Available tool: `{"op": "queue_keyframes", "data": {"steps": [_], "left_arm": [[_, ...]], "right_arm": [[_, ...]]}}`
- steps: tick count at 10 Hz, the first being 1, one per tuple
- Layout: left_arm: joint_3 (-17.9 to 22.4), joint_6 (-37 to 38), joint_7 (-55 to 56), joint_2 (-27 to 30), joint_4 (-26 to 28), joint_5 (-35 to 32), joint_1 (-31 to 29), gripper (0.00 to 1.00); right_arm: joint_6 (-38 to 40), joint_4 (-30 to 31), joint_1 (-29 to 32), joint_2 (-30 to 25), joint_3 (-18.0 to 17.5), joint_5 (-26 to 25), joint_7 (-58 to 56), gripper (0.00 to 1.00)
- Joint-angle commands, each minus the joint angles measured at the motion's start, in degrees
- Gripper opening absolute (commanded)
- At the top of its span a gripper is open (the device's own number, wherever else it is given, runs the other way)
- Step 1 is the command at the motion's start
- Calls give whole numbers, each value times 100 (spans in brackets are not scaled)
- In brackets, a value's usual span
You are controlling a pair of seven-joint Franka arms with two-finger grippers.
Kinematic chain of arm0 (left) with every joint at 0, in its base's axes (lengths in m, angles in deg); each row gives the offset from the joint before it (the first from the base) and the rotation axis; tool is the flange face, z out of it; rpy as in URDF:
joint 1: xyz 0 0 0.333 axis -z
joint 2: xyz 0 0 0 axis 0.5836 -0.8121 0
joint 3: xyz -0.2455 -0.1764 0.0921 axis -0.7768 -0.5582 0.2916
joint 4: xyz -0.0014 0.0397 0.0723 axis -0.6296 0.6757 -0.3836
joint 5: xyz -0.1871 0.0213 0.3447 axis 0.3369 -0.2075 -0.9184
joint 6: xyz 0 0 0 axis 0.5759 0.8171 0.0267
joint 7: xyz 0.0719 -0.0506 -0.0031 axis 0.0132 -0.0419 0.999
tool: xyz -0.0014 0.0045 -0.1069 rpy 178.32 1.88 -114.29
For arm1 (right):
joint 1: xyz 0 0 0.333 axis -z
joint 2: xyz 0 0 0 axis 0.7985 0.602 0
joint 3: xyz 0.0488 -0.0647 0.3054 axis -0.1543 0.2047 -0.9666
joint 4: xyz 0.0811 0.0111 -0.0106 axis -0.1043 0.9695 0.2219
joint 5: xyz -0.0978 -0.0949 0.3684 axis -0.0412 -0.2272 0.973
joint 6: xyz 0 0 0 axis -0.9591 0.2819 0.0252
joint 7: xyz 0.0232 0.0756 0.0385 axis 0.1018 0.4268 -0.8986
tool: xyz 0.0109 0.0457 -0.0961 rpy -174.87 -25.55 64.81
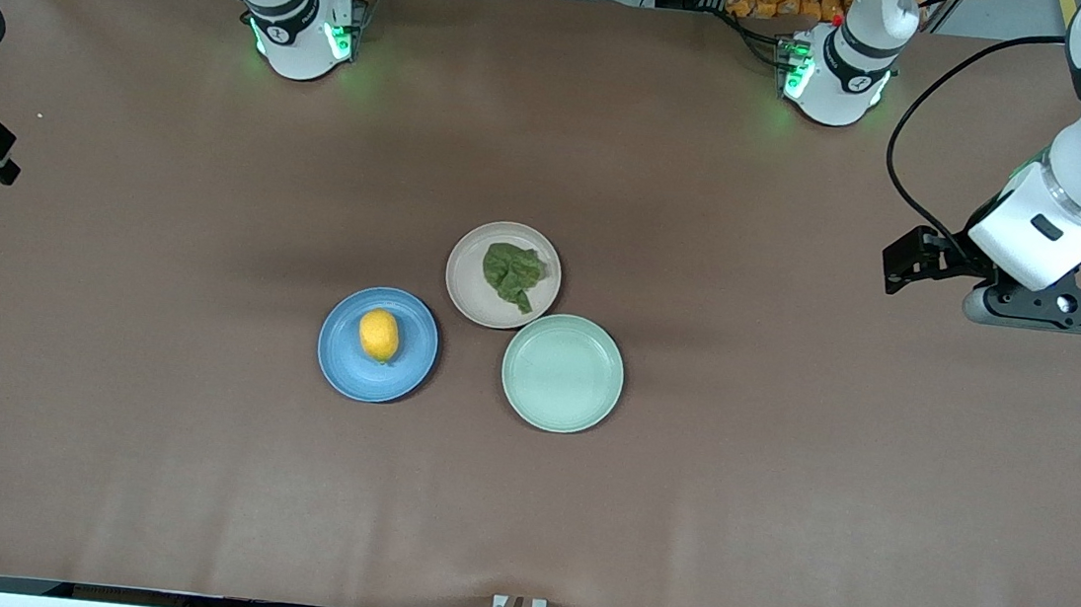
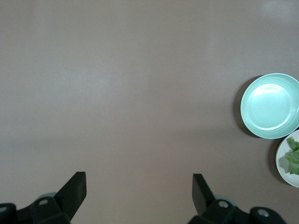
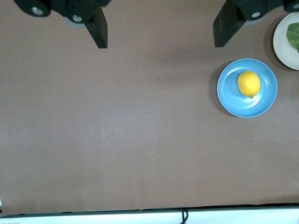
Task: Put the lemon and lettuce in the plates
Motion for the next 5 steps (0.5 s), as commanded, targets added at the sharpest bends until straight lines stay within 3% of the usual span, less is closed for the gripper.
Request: {"op": "queue_keyframes", "data": {"steps": [1,5], "left_arm": [[1,81,-78,5,-38,-96,16,100],[1,81,-61,5,-38,-96,25,100]], "right_arm": [[102,-94,82,33,-73,-74,27,100],[136,-94,82,33,-73,-12,89,100]]}}
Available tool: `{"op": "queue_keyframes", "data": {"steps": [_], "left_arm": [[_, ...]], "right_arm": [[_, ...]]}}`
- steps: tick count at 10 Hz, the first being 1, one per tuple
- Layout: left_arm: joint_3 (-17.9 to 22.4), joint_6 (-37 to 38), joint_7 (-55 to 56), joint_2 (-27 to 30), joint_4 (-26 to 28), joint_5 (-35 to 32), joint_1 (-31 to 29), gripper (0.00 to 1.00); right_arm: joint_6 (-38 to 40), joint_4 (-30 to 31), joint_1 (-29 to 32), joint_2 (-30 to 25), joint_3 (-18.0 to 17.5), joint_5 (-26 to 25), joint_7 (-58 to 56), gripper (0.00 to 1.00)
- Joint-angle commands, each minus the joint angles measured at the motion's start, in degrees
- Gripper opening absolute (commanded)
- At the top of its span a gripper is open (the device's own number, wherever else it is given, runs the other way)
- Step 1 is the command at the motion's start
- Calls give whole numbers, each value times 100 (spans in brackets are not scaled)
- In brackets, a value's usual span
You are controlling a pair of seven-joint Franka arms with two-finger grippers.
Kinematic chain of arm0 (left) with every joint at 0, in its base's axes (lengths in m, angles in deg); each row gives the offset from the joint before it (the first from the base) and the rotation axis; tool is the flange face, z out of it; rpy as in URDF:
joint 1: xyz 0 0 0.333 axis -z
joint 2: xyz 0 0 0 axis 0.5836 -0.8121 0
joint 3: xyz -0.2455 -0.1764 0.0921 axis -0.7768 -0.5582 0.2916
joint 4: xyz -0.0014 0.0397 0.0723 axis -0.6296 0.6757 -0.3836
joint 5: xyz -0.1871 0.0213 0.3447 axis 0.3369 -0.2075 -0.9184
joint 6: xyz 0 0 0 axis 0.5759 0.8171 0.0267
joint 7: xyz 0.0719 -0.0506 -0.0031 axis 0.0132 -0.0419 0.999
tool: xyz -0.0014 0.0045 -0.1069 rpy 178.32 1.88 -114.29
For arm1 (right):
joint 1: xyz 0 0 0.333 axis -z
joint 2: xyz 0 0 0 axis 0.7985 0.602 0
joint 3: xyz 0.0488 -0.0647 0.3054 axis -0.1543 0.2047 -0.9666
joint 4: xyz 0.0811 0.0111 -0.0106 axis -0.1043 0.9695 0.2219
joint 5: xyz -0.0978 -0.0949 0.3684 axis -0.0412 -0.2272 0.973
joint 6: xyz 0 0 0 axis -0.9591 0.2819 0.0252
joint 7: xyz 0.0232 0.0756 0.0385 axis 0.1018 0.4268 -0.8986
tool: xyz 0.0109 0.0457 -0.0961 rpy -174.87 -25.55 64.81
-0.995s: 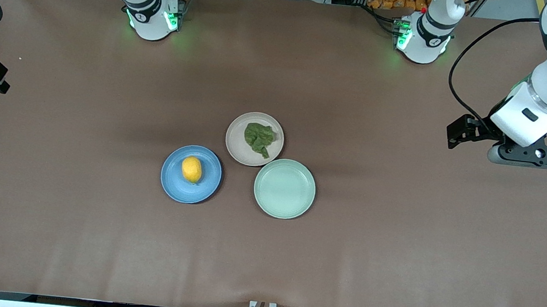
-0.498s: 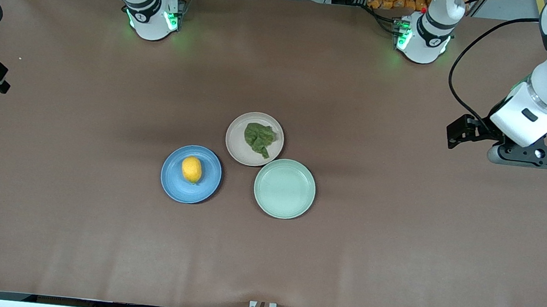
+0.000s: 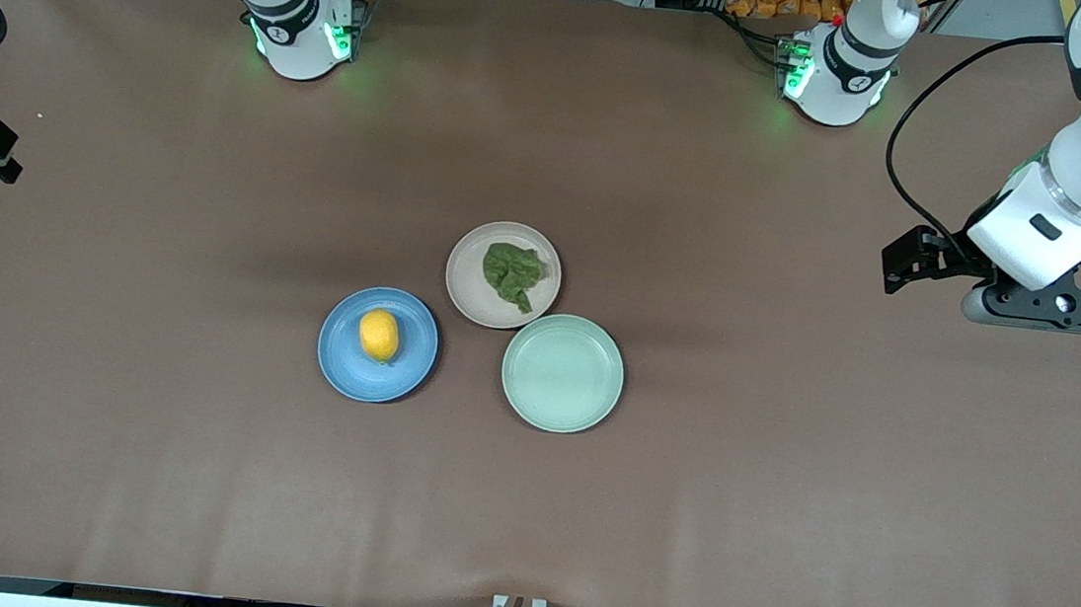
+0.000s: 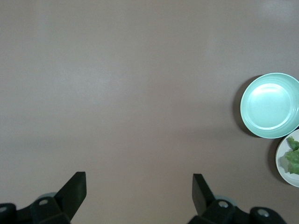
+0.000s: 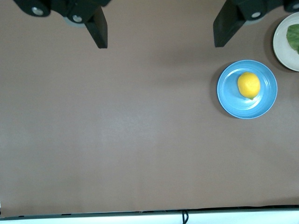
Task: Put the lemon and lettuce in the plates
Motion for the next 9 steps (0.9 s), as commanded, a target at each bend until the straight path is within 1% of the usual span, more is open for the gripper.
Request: {"op": "queue_keyframes", "data": {"steps": [1,4,9], "left_arm": [[3,78,-61,5,-38,-96,17,100],[3,78,-69,5,-38,-96,18,100],[-6,78,-61,-4,-38,-96,17,100]], "right_arm": [[205,-94,74,31,-73,-4,94,100],[214,-94,56,31,-82,40,330,100],[302,-94,73,31,-73,181,340,100]]}}
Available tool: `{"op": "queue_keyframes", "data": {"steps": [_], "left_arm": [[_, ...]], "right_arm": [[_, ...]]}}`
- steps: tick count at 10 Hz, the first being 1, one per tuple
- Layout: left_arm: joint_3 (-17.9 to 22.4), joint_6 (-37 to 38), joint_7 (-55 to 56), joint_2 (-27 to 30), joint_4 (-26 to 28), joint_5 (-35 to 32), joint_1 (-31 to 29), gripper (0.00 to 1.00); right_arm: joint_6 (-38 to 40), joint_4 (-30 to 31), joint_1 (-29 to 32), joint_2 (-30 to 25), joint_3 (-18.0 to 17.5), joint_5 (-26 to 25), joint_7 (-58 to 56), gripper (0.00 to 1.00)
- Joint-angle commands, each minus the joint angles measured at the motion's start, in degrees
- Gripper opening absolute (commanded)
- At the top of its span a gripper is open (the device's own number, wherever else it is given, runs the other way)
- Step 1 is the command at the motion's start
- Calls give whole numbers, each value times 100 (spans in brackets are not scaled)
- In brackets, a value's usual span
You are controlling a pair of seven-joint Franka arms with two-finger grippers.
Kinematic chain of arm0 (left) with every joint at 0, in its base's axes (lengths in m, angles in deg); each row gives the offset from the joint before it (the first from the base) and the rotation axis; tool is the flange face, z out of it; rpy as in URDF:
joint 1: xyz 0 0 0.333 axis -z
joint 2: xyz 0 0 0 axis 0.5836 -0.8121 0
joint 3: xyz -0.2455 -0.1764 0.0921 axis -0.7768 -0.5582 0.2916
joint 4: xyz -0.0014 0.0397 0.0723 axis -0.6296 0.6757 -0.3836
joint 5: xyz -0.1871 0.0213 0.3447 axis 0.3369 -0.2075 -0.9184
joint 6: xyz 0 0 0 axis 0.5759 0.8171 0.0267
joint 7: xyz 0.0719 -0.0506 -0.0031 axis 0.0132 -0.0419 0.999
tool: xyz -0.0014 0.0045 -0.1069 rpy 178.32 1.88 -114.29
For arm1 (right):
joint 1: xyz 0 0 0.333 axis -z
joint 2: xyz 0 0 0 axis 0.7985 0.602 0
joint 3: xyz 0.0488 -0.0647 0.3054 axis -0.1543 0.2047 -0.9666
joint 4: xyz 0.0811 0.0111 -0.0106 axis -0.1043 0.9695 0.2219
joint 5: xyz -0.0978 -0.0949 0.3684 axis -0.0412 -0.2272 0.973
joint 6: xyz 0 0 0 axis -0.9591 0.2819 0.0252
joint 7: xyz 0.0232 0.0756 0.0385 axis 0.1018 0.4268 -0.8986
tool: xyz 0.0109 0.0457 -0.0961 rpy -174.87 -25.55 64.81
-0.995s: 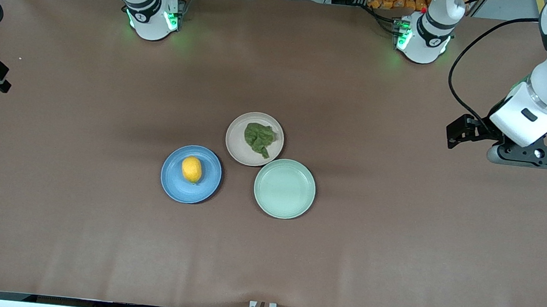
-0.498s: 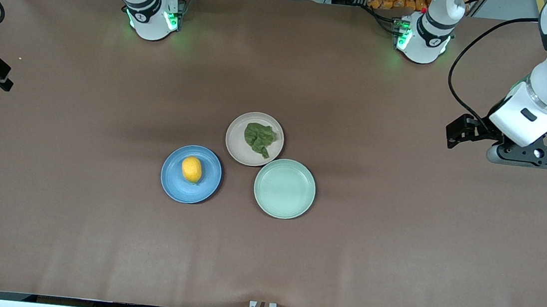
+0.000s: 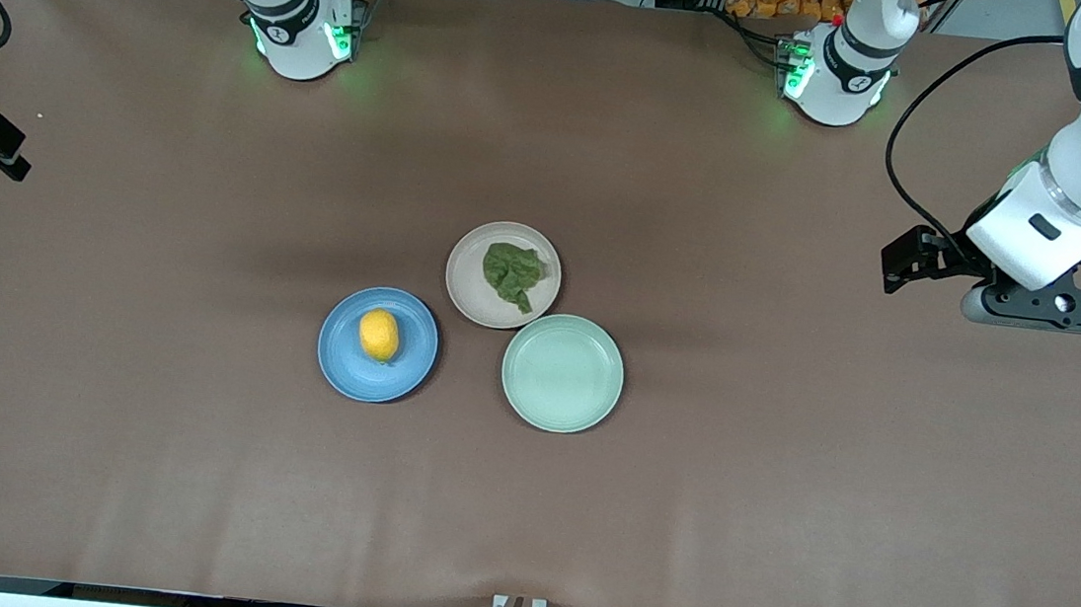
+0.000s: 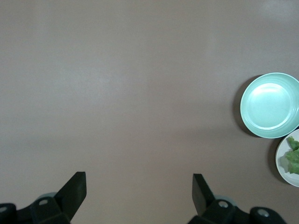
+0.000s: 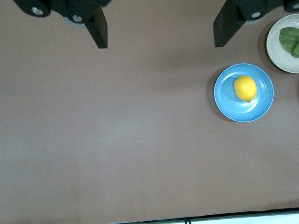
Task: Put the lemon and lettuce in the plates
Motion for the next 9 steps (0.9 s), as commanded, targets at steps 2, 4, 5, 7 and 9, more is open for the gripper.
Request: {"op": "queue_keyframes", "data": {"steps": [2,4,5,7,9], "left_arm": [[4,77,-61,-1,-38,-96,16,100],[4,77,-61,-10,-38,-96,16,100],[4,77,-61,-10,-38,-96,16,100],[3,77,-52,-10,-38,-96,25,100],[4,77,-52,-10,-38,-105,25,100]], "right_arm": [[288,-94,75,39,-52,223,150,100],[351,-103,83,56,-52,294,133,100],[351,-103,57,57,-52,294,133,100],[360,-103,39,65,-52,294,124,100],[360,-94,39,65,-52,294,106,100]]}}
